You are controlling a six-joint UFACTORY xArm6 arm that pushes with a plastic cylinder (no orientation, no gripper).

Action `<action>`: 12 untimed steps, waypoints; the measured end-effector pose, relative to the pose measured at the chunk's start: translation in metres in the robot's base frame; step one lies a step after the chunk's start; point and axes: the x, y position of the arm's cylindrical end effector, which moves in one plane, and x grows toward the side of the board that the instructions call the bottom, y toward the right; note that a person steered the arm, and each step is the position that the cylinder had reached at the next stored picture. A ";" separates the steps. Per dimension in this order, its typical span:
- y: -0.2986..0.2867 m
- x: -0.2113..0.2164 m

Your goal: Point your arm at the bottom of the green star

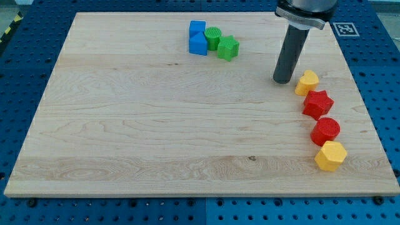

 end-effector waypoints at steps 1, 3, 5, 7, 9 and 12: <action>0.005 0.000; 0.021 0.000; 0.025 0.000; -0.067 -0.001; -0.067 -0.001; -0.065 -0.033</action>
